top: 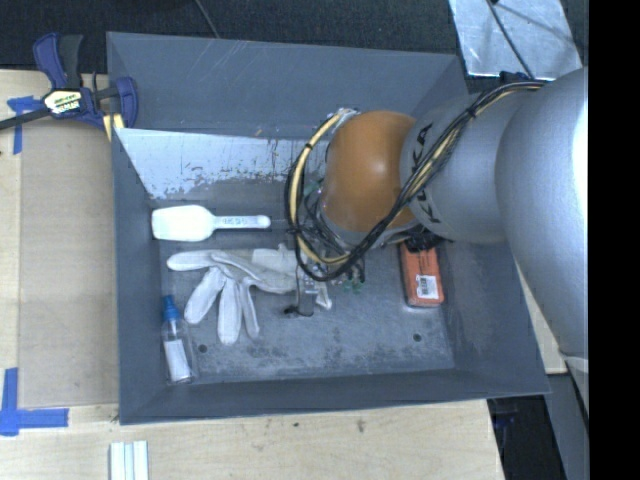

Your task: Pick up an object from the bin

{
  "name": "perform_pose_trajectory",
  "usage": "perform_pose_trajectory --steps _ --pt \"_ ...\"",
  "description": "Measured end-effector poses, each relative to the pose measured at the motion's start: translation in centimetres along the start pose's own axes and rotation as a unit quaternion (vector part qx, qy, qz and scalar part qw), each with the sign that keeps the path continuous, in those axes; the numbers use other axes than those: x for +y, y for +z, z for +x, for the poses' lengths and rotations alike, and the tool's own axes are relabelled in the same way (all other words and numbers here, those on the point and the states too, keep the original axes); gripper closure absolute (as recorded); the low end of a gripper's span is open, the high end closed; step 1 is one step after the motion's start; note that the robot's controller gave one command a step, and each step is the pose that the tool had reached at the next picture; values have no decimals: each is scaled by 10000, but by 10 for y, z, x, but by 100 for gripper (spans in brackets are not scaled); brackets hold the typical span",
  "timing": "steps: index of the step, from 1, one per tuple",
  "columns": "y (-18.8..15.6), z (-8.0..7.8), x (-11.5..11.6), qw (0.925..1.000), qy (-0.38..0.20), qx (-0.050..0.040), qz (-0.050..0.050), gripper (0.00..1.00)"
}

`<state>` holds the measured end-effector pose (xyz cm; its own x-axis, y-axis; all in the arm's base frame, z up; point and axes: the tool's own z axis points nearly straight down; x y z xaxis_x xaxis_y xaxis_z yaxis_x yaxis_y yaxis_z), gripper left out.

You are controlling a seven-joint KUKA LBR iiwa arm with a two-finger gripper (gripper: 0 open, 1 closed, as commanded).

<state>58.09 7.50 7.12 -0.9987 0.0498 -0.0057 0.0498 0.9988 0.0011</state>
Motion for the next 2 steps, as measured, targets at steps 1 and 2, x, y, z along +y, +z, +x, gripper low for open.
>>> perform_pose_trajectory --steps 1,2 --pt "1 -7 -1 10000 -22 -1 -2 0" --pt "-1 -4 0 10000 -3 -30 -8 100"
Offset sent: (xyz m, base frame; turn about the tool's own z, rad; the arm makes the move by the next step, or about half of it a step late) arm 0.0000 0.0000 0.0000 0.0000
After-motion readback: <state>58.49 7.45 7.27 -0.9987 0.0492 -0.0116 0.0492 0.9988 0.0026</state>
